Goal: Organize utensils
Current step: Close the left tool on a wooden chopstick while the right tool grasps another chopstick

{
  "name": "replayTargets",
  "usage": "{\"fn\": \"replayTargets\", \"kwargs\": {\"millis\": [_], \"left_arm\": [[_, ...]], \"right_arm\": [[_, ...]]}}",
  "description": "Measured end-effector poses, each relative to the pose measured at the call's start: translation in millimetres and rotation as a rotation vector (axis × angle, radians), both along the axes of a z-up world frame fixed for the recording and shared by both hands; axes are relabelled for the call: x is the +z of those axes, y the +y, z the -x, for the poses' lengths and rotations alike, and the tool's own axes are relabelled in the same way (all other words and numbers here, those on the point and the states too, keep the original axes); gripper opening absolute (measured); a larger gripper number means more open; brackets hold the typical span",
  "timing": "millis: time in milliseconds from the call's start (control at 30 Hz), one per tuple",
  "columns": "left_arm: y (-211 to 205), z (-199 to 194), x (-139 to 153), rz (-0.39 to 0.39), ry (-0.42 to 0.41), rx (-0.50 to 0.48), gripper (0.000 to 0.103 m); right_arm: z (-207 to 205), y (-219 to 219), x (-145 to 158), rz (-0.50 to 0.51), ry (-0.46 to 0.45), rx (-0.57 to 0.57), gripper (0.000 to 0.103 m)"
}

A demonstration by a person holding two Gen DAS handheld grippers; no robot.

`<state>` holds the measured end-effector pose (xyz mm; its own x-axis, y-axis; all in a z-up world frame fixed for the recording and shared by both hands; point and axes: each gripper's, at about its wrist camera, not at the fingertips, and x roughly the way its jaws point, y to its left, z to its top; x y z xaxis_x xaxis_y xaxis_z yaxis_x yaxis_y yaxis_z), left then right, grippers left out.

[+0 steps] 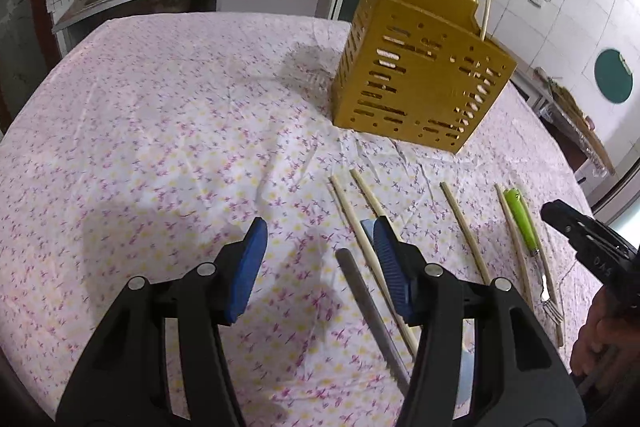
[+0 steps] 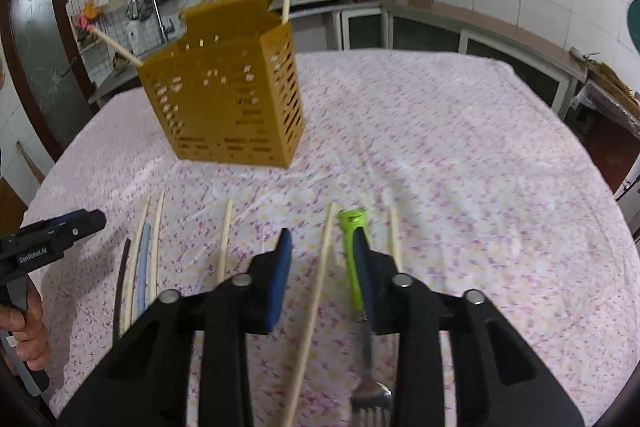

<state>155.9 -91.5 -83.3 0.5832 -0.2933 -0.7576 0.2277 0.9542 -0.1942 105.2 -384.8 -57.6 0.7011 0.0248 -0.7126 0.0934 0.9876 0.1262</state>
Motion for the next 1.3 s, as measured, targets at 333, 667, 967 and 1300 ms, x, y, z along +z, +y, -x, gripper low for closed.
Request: {"fn": "replayTargets", "kwargs": {"millis": [333,667,967,1300], "left_arm": [[-14.2,-21.4,-19.8,-0.001,0.073,-0.026,0.045],[-24.7,-45.8,-27.3,-0.005,0.103,-0.031,0.038],[-41.6,-58.7,-29.9,-0.052,0.113,-0.018,0.016],[-50.2,-56.7,-33.4,-0.098,0.072,-0.015,0.009]], "right_arm": [[-31.7,9.5,-29.6,0.020,0.099,0.000,0.019],[-52.5,6.7,-40.3,0.037,0.134,-0.014,0.019],[-58.6,16.5,-40.1,0.090,0.141,-0.020,0.017],[-57.2,13.8,-40.4,0.078,0.138,-0.022,0.015]]}}
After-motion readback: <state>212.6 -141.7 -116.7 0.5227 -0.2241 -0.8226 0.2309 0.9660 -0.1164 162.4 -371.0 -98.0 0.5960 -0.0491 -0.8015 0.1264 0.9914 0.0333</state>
